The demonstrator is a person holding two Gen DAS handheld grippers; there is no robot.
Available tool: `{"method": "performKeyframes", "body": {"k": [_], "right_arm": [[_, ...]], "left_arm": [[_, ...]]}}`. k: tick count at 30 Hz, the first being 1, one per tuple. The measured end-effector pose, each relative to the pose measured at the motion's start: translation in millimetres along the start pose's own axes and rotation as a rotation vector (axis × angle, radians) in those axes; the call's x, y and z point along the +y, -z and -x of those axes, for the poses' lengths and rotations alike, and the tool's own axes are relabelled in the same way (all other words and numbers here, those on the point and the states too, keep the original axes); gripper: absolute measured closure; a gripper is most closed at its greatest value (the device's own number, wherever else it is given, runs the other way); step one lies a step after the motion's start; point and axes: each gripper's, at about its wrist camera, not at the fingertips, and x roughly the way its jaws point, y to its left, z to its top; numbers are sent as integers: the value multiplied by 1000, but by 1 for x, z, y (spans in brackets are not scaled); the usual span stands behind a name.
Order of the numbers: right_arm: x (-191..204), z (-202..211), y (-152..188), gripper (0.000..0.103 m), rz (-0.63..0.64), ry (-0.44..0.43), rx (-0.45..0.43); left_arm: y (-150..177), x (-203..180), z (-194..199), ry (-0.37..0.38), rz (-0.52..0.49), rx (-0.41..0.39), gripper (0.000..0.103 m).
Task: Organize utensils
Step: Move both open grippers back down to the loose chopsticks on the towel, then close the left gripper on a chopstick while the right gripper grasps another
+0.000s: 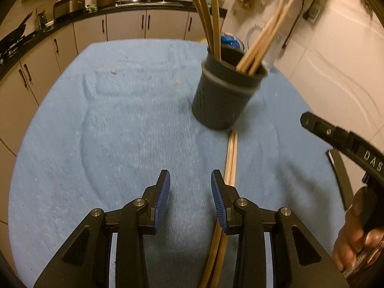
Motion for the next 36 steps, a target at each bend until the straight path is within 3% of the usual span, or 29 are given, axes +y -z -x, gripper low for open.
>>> {"method": "performKeyframes", "body": {"k": [10, 20, 24, 28, 36], "right_arm": [[3, 2, 12, 74, 55, 51, -10], [4, 3, 13, 74, 70, 54, -12], [0, 4, 12, 74, 59, 54, -10], [-9, 2, 10, 74, 20, 43, 8], [-30, -5, 7, 74, -102, -29, 79]], "left_arm": [[23, -1, -14, -28, -28, 62, 69], [34, -16, -11, -43, -87, 56, 69], [41, -31, -9, 3, -115, 74, 69], [46, -44, -6, 148, -128, 134, 69], [24, -38, -15, 177, -69, 142, 69]]}}
